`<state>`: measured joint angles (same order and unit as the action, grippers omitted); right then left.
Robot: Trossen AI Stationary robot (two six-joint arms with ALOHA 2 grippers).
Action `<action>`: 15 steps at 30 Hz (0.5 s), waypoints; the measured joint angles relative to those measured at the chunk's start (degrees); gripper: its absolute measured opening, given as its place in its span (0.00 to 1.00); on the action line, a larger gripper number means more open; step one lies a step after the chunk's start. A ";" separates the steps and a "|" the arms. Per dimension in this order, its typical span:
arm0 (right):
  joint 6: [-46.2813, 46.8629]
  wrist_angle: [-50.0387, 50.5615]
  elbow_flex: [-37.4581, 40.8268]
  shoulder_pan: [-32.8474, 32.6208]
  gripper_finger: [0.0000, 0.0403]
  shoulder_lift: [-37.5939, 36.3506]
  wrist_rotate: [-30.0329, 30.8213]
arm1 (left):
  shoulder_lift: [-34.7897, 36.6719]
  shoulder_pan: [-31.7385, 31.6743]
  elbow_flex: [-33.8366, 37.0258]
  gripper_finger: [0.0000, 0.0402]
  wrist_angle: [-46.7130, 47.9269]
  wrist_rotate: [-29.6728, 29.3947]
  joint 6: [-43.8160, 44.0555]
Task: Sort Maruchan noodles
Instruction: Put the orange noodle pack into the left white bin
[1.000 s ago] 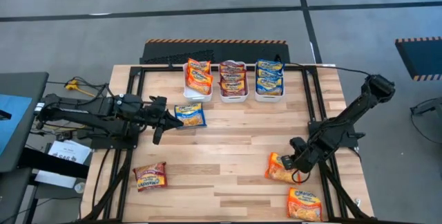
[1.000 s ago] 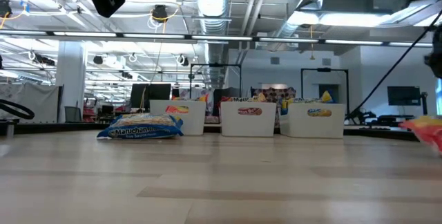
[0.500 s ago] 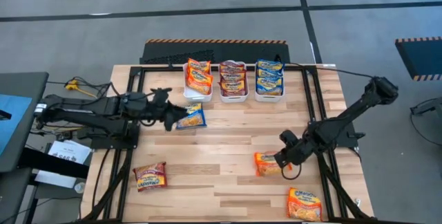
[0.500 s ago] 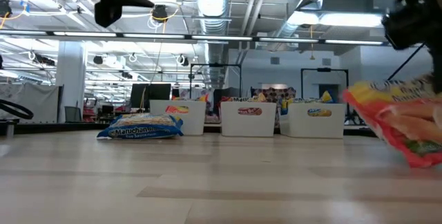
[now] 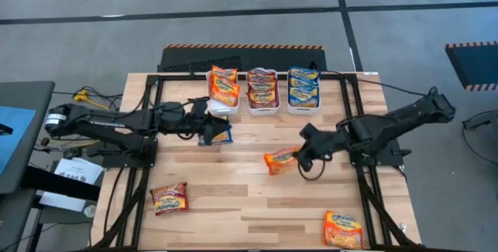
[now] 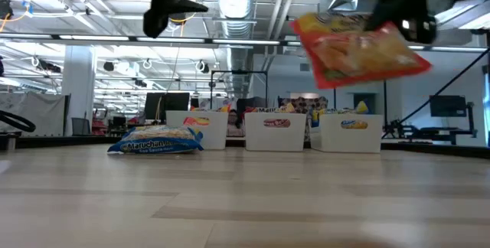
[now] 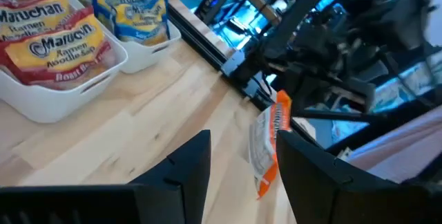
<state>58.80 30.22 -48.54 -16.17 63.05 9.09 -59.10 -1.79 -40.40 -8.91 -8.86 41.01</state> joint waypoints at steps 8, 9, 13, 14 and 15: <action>-9.69 -4.83 -4.35 8.80 0.01 0.00 -3.27 | -7.18 -1.27 0.00 0.37 -9.67 5.08 -2.60; -10.14 -5.39 -4.50 9.75 0.01 0.00 -3.54 | -8.07 -1.34 0.00 0.37 -11.20 6.21 -3.21; -11.33 -6.80 -4.78 12.93 0.01 0.00 -6.26 | -11.42 -1.37 -0.02 0.37 -16.60 8.31 -5.18; -11.35 -7.11 -4.78 13.47 0.01 0.00 -6.72 | -12.22 -1.37 -0.02 0.37 -17.56 8.43 -5.42; -11.39 -7.23 -4.78 13.93 0.01 0.00 -7.10 | -13.06 -1.37 -0.02 0.37 -18.40 8.43 -5.42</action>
<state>47.41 22.99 -53.32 -2.24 63.05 1.99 -72.16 -3.16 -40.42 -27.31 -0.43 35.59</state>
